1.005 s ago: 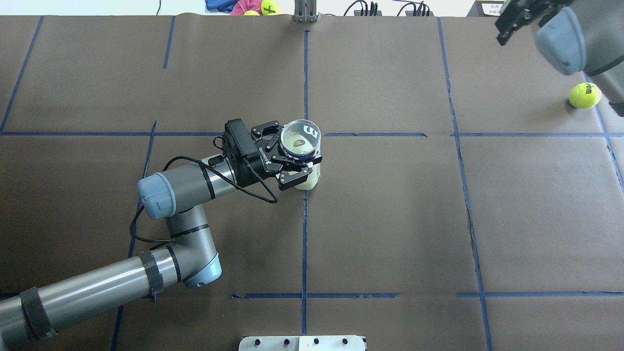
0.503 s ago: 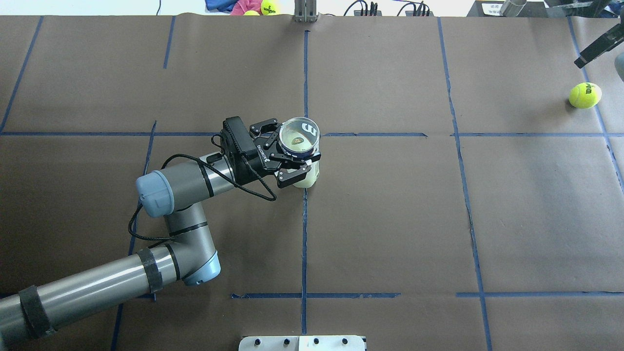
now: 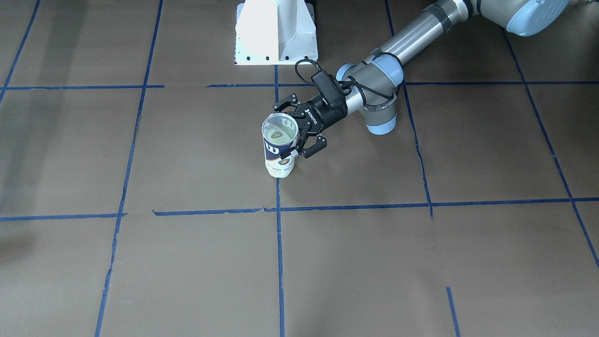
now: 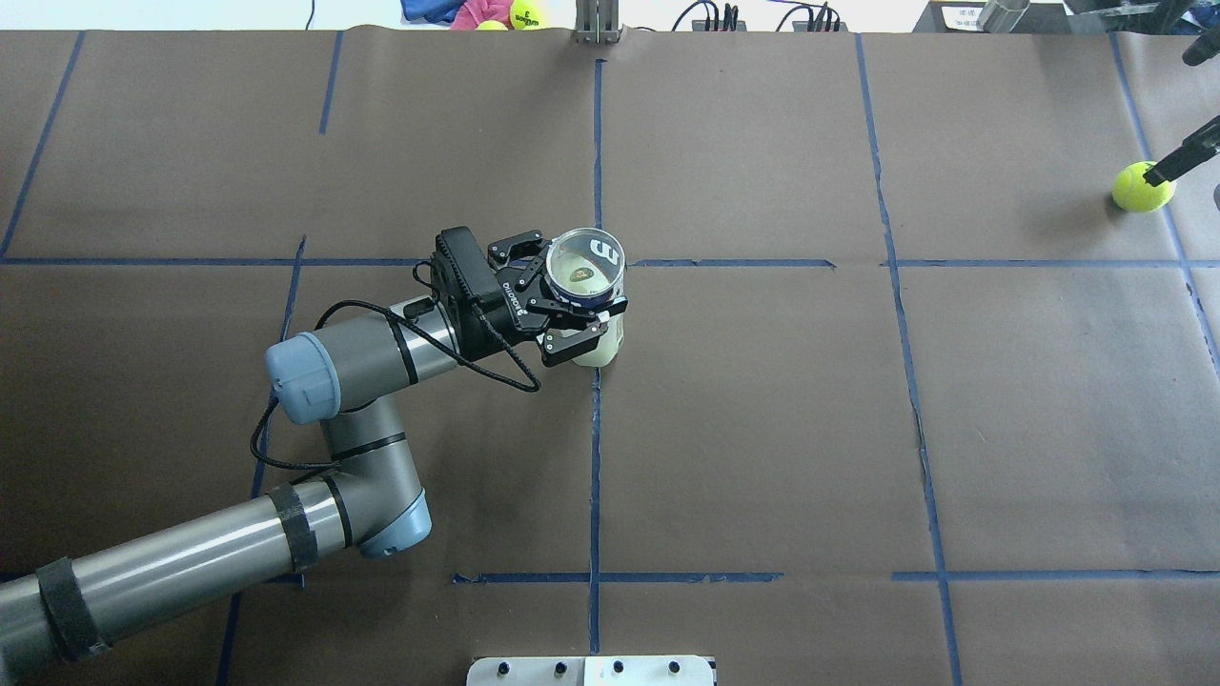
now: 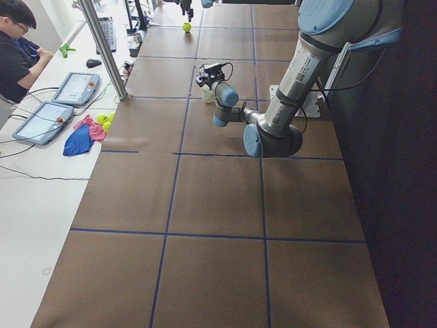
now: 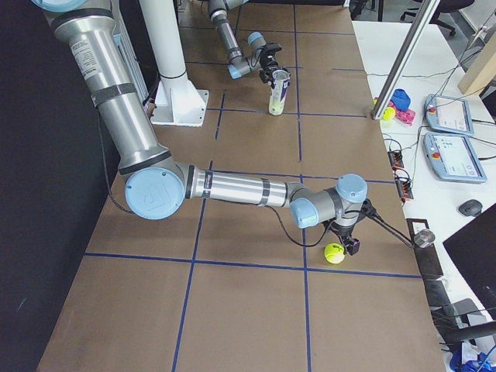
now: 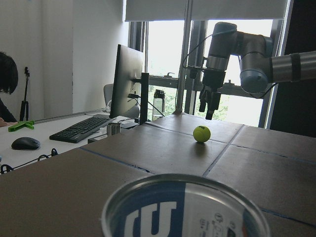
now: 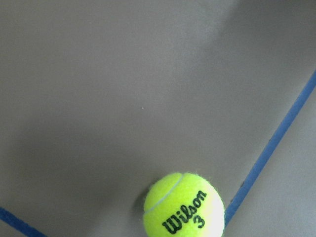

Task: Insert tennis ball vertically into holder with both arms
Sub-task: 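Grasp the second tennis ball with the right gripper and lift it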

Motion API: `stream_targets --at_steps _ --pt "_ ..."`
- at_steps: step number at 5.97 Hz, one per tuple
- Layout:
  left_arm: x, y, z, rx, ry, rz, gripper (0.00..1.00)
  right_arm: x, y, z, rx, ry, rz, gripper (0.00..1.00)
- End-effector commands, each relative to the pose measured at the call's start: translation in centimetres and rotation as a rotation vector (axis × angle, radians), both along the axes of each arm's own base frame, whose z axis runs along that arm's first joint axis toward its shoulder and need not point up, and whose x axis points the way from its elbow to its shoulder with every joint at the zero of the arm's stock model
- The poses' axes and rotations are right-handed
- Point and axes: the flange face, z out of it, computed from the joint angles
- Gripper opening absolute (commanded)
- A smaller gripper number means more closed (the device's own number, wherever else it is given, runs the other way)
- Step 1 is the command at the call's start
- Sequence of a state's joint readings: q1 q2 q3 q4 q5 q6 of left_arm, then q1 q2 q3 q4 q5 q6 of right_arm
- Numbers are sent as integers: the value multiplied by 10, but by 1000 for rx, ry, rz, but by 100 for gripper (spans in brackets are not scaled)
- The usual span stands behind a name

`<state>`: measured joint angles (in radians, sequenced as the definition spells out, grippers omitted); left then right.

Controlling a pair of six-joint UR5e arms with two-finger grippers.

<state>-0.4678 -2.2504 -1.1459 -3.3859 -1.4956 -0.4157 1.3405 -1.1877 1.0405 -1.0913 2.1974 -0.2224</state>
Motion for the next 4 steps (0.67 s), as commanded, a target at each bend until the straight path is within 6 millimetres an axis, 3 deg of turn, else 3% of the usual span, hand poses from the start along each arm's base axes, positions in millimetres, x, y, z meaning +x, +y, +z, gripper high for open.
stream_targets --at_steps 1,4 --pt "-1 -1 0 0 0 -2 84 -22 -1 13 -8 52 -21 99" --pt "-2 -2 0 0 -1 -3 84 -40 -4 31 -15 151 -27 99"
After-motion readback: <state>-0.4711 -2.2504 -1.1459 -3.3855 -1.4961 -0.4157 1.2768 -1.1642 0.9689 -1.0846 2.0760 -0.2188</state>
